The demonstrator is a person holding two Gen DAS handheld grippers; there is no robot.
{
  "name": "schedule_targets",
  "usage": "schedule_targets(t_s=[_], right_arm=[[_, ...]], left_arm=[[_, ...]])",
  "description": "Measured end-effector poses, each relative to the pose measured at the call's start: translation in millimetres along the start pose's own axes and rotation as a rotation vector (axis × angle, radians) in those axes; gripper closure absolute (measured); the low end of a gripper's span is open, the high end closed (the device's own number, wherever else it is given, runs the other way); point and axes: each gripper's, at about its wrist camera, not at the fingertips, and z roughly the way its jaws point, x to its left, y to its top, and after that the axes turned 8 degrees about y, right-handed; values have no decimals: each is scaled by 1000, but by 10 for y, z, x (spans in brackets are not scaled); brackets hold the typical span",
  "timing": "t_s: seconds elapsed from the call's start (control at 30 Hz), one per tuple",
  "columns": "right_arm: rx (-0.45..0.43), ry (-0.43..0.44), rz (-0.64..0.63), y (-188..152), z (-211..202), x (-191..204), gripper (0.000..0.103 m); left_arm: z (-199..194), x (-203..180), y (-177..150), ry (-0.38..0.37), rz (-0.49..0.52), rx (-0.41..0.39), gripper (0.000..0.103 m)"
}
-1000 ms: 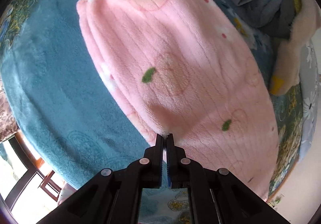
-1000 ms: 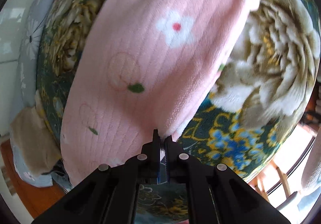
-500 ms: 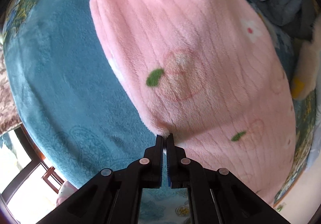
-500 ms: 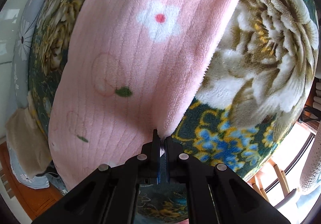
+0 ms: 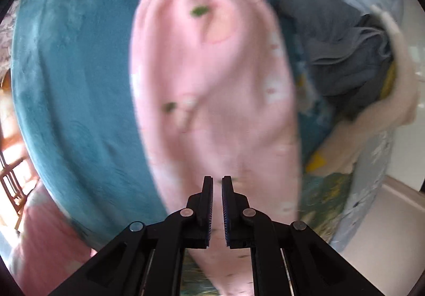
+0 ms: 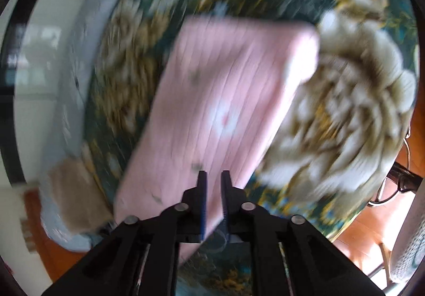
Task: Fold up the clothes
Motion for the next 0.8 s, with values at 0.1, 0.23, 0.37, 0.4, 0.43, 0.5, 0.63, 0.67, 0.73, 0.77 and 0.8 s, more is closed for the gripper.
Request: schedule_targets(t_s=[0.1, 0.23, 0.37, 0.4, 0.43, 0.5, 0.63, 0.67, 0.73, 0.77, 0.8], right_arm=[[-56, -1, 36, 271, -227, -270, 70], [-59, -21, 80, 545, -153, -463, 69], [-59, 22, 190, 688, 70, -760, 63], [-56, 29, 195, 711, 115, -780, 62], [-48, 29, 187, 738, 174, -770, 62], [-28, -17, 120, 784, 262, -711, 57], [-15, -65, 24, 878, 338, -666, 52], [-11, -64, 17, 890, 334, -662, 52], [-29, -60, -5, 892, 278, -624, 52], [-42, -68, -20, 883, 233, -589, 52], [-54, -104, -48, 864, 178, -534, 52]], left_arm=[[37, -551, -334, 16, 125, 7, 94], [131, -923, -877, 57, 290, 39, 87], [233, -1075, -1497, 138, 450, 64, 79], [179, -1028, -1607, 155, 478, 72, 79], [201, -1050, -1676, 171, 499, 79, 79], [269, -1128, -1790, 206, 534, 89, 79], [346, -1219, -1885, 244, 552, 88, 78], [371, -1256, -1892, 249, 554, 86, 78], [378, -1308, -1919, 256, 560, 85, 77], [381, -1341, -1937, 259, 567, 86, 77], [408, -1379, -1951, 260, 574, 87, 77]])
